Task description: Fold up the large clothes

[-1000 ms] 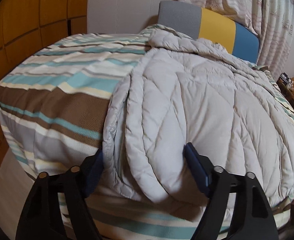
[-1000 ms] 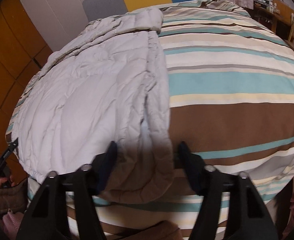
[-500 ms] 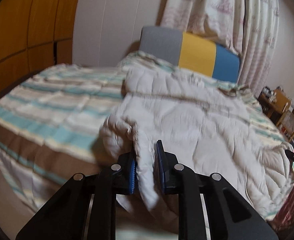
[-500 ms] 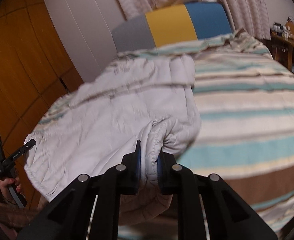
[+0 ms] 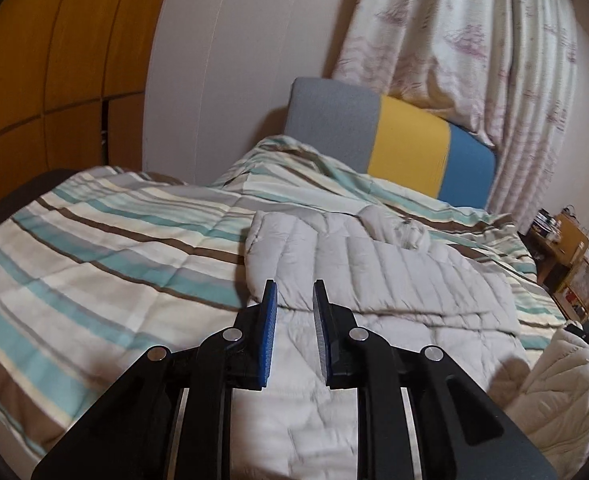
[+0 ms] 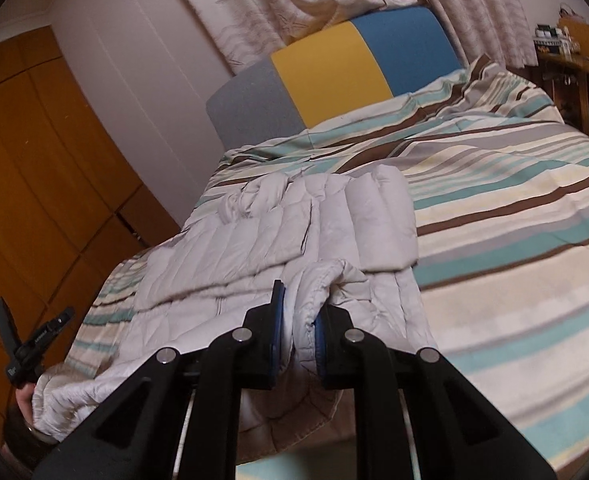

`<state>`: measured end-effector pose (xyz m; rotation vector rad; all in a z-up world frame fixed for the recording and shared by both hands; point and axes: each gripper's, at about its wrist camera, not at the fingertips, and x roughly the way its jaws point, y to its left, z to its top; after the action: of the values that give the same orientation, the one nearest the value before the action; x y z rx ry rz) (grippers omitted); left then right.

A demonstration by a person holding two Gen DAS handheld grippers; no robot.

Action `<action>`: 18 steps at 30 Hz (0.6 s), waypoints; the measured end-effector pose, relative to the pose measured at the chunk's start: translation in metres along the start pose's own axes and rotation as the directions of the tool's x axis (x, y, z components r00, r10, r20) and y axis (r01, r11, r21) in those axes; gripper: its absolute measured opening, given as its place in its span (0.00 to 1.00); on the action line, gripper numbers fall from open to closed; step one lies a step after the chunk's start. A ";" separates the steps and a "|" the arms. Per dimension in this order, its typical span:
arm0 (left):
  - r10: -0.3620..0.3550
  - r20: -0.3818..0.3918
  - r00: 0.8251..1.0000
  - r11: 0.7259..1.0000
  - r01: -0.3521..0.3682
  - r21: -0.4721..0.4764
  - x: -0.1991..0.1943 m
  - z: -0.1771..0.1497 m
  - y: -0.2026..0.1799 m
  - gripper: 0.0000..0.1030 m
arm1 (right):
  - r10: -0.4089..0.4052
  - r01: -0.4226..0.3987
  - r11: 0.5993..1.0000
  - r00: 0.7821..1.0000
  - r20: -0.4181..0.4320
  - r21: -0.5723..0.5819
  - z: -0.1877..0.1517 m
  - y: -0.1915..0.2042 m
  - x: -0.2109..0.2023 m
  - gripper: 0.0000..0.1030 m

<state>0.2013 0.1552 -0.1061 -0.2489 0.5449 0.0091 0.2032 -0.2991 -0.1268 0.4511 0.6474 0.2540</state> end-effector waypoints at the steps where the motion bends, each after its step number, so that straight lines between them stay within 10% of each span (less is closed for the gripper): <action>1: -0.010 -0.009 1.000 1.000 0.010 -0.020 0.009 0.002 0.002 0.18 | -0.004 0.004 1.000 1.000 -0.003 0.014 0.006 -0.002 0.009 0.12; 18: 0.065 0.087 0.994 0.979 -0.047 -0.197 0.076 0.072 0.037 0.18 | -0.154 0.143 0.958 0.988 0.024 0.250 0.090 -0.060 0.137 0.12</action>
<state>0.3005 0.2039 -0.0940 -0.4223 0.4580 0.1290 0.3709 -0.3312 -0.1635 0.6429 0.6697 0.0192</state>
